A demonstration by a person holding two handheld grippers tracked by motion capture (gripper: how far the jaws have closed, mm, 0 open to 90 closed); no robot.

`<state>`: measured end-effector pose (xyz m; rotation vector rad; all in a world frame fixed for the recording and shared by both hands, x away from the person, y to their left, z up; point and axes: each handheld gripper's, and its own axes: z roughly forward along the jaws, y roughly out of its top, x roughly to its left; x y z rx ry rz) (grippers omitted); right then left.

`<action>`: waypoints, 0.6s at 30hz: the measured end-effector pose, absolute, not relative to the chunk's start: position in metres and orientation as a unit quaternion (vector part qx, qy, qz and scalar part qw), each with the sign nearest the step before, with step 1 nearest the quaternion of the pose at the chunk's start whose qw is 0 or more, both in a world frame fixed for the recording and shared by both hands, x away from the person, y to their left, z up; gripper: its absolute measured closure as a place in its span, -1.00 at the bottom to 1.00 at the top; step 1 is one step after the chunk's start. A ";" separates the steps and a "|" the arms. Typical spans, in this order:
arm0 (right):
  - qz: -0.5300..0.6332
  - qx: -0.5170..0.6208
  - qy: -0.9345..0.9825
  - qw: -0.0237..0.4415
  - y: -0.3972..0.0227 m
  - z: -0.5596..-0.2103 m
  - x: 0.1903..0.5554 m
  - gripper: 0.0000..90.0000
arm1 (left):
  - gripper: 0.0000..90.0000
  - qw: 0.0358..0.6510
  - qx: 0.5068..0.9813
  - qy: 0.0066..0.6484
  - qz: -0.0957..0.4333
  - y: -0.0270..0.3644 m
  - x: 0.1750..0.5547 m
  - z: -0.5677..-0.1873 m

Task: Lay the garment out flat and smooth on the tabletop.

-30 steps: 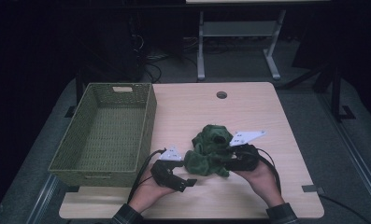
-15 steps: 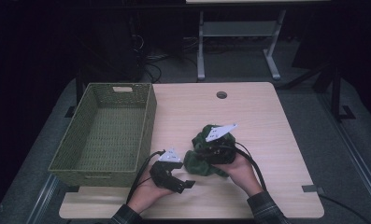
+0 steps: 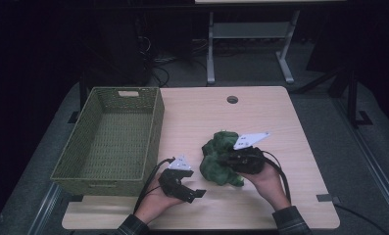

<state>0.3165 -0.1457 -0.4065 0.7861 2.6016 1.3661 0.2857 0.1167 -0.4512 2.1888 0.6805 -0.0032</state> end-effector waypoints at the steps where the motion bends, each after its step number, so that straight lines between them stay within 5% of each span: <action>1: 0.452 0.260 0.851 0.053 -0.153 -0.406 0.314 0.92 | -0.69 0.411 0.871 0.270 -0.001 0.116 0.286 -0.451; 18: 0.422 0.324 0.843 0.085 -0.226 -0.435 0.300 0.95 | -0.58 0.410 0.880 0.239 0.006 0.087 0.303 -0.447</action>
